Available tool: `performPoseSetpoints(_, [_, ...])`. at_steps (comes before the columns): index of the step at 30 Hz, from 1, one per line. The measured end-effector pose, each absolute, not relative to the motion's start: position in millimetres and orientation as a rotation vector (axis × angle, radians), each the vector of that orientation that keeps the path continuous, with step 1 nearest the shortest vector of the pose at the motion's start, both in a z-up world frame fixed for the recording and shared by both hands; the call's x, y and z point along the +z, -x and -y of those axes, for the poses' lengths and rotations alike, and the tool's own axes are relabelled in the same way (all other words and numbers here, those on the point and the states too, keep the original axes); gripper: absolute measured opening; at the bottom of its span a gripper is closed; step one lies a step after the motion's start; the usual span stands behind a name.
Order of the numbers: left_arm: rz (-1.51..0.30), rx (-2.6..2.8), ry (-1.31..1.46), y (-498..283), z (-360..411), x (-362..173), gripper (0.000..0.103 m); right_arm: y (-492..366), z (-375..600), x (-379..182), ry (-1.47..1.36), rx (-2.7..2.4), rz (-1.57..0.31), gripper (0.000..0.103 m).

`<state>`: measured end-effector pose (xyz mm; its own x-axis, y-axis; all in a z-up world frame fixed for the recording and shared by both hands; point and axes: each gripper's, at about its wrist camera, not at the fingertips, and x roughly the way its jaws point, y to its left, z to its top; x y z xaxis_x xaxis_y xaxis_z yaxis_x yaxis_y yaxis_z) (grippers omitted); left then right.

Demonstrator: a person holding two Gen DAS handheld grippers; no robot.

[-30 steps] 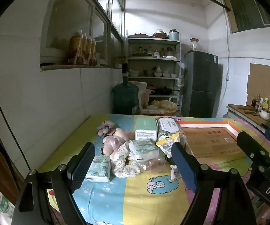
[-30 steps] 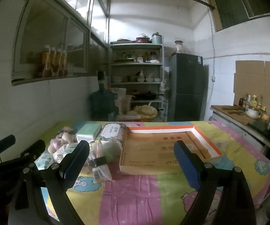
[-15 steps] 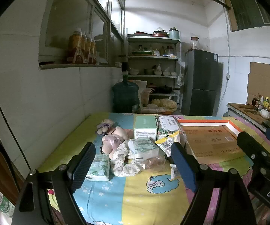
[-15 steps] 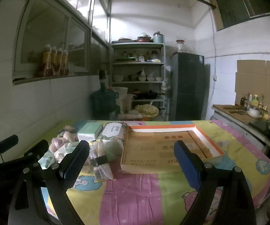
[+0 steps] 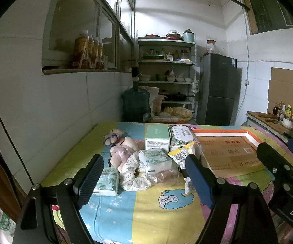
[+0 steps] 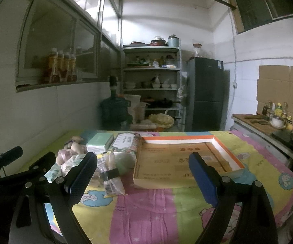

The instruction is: Organize soft objects

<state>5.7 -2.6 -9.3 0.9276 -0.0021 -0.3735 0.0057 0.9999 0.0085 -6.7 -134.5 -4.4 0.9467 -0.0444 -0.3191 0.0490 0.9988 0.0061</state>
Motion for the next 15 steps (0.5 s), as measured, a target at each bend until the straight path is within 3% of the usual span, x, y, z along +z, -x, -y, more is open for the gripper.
performPoseSetpoints(15, [-0.384,-0.005,-0.007,-5.4,2.9,-9.3,0.082,9.5,135.7,-2.6,-0.016,-0.026,-0.323,0.092])
